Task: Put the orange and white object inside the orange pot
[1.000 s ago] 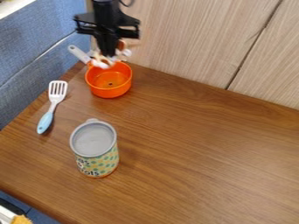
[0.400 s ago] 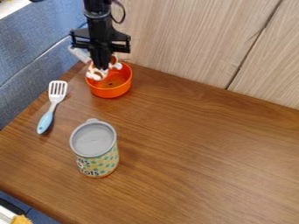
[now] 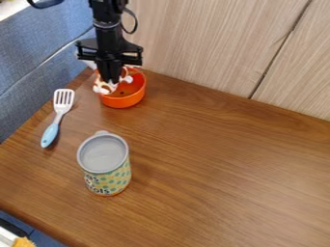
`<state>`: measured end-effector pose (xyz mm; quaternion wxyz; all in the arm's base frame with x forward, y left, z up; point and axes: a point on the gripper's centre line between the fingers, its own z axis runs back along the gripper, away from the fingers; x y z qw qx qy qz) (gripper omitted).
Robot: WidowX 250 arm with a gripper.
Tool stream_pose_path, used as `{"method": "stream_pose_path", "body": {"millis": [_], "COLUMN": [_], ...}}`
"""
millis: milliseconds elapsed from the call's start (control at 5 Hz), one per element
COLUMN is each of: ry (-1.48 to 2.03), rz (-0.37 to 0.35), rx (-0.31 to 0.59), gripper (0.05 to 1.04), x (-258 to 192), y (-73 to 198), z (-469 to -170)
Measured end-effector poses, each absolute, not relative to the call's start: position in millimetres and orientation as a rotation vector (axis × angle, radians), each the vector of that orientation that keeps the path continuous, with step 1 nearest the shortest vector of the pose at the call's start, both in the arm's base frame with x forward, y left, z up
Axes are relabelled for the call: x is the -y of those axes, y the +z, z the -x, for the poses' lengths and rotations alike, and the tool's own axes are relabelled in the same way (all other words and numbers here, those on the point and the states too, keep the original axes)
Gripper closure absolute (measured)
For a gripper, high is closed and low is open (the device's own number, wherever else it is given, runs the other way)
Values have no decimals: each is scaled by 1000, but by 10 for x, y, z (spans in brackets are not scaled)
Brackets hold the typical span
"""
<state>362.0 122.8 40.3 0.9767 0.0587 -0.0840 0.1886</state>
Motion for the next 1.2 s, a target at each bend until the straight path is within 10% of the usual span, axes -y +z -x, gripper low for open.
{"method": "stream_pose_path", "body": {"millis": [600, 1200], "ry": [384, 342], "rz": [-117, -126], "rx": [158, 253], "gripper": [70, 82], "x": [-1207, -1153], "y": [397, 822], "z": [-3605, -3657]}}
